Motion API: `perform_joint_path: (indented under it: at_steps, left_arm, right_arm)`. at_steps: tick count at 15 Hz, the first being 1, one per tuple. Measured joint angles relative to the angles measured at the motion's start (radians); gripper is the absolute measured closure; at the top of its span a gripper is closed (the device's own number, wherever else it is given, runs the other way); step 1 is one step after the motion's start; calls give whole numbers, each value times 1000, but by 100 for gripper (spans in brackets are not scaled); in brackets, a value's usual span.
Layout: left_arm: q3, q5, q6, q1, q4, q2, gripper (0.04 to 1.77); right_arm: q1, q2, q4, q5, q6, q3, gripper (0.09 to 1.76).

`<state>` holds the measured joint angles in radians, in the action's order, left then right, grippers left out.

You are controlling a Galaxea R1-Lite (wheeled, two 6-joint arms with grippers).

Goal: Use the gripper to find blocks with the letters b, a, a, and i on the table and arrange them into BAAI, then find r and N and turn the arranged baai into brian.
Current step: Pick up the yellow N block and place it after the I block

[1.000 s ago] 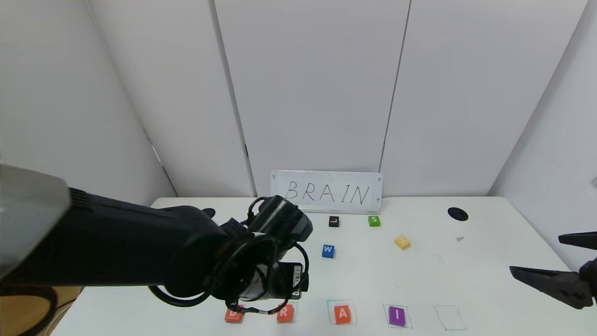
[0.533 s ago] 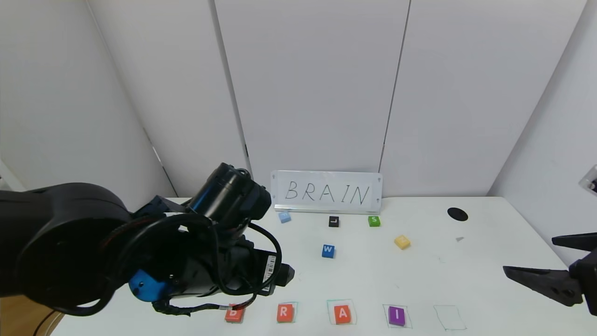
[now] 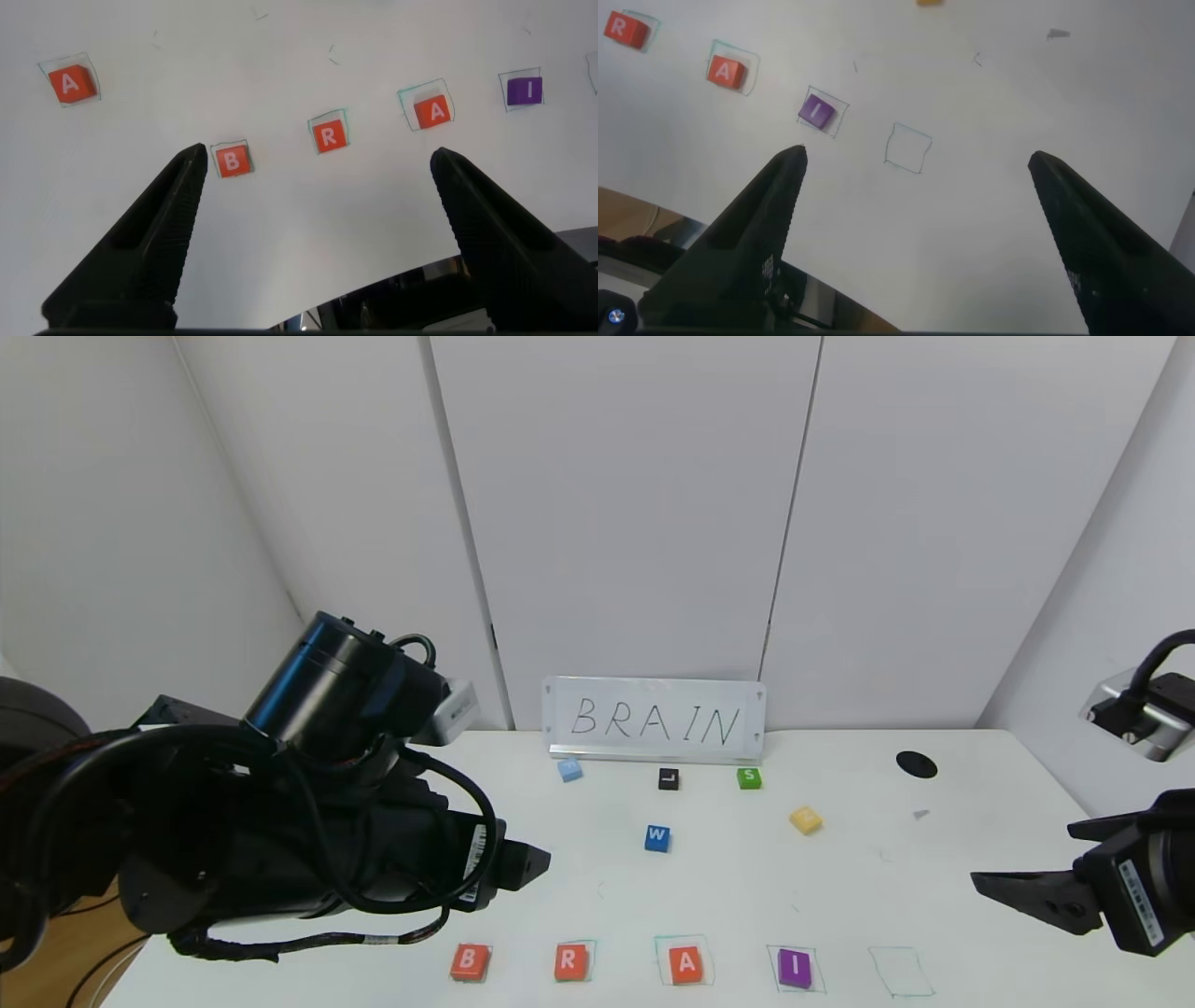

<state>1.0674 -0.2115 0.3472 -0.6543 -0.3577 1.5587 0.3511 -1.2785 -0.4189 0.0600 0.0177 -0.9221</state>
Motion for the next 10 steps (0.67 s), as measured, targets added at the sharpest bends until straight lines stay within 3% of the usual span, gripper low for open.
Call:
perform_joint_path:
  at_steps: [5,8,10]
  left_arm:
    - [-2,16,-23,3,2,-8,11]
    - [-29,103,-201,143,9,-68,11]
    - [-43,124,-231,191,11,-106,10]
  right_arm:
    - [-1,-9,-16,1,-10,-4,14]
    - [-10,-110,-76,9,-41,-116,14]
    - [-15,-236,-118,11,-61,-217,14]
